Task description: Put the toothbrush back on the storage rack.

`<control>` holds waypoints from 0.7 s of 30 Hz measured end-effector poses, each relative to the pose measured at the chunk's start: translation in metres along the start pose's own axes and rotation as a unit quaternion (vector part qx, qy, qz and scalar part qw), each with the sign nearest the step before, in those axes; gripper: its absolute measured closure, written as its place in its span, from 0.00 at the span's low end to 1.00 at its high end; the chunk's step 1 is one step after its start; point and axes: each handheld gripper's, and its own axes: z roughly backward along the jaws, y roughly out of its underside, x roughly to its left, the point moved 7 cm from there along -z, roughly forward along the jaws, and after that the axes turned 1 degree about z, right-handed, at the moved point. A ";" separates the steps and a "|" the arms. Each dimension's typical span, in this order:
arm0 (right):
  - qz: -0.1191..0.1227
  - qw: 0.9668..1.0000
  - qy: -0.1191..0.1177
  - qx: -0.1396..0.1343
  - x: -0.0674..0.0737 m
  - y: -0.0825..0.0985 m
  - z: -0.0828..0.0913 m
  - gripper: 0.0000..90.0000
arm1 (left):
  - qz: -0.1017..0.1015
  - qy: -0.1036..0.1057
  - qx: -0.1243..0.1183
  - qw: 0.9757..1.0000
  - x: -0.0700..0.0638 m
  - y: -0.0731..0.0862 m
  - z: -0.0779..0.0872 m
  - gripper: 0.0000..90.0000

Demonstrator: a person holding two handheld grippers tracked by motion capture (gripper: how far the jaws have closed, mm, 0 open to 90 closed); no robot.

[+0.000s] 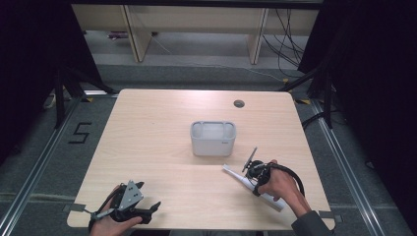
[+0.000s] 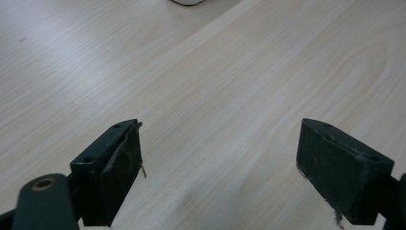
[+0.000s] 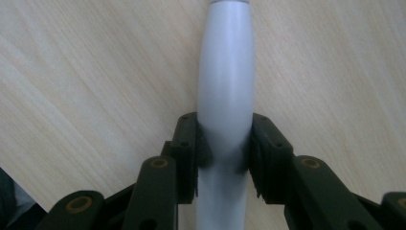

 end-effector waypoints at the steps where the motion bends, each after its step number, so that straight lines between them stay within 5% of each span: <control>1: 0.008 1.000 0.000 -0.006 -0.002 0.001 0.001 0.74 | 0.000 0.000 0.000 1.000 0.000 0.000 0.000 0.17; 11: -0.009 0.998 0.009 -0.061 -0.005 0.010 0.022 0.74 | -0.005 -0.003 0.008 1.000 0.002 0.001 0.001 0.17; 17: -0.035 0.990 0.006 -0.135 -0.006 0.009 0.047 0.74 | -0.004 0.000 0.006 1.000 0.002 0.001 0.001 0.17; 21: -0.025 0.985 0.002 -0.170 -0.004 0.007 0.058 0.74 | -0.003 -0.004 0.006 1.000 0.003 0.001 0.001 0.17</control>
